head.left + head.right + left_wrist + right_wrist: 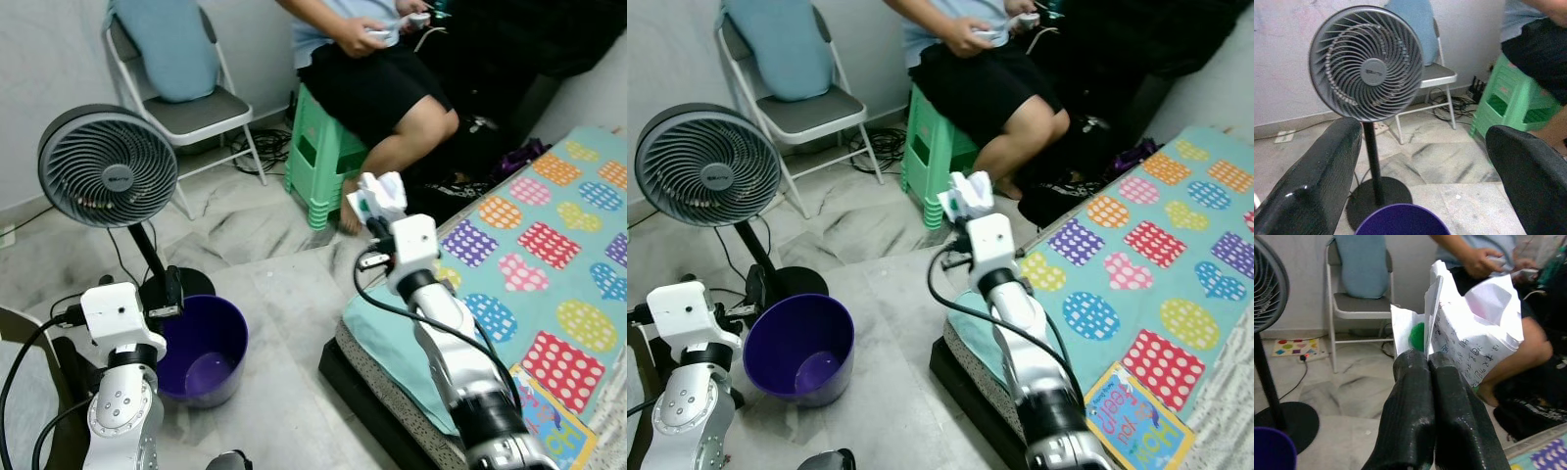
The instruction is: Clean up the room
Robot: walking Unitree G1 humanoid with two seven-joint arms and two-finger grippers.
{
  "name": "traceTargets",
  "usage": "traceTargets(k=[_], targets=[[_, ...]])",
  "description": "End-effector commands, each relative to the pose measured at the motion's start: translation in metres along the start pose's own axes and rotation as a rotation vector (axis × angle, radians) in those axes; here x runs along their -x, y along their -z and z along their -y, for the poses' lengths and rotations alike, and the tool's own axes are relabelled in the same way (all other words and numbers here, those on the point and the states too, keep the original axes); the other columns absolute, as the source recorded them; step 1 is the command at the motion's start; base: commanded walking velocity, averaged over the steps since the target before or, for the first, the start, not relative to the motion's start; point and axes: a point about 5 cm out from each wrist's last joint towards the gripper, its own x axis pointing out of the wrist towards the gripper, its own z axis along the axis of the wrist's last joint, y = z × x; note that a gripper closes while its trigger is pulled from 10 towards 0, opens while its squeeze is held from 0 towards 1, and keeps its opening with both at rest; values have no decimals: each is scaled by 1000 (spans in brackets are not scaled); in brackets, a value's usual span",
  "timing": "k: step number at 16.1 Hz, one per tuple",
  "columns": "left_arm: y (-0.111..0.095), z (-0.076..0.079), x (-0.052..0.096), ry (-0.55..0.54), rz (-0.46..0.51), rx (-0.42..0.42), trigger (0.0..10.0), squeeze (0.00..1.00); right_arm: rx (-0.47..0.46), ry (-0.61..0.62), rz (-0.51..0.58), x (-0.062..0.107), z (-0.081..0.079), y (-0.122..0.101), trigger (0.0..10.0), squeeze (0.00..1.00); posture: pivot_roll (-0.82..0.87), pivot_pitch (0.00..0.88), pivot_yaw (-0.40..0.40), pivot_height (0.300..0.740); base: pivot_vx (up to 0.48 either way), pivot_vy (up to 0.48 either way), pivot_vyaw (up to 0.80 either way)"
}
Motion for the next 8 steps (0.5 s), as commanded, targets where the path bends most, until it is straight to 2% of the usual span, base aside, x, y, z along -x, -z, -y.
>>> traceTargets(k=[1,4,8], targets=[[2,3,2,26,-11,2,10000,0,18,16,11,2,4,-4,10000,0,-70,68,-16,740,0,0,0],[4,12,2,61,-23,12,10000,0,9,13,-19,12,1,3,10000,0,-75,87,-19,740,0,0,0],[4,9,-2,39,-18,18,10000,0,17,0,-11,10,0,-2,10000,0,-78,79,-30,740,0,0,0]])
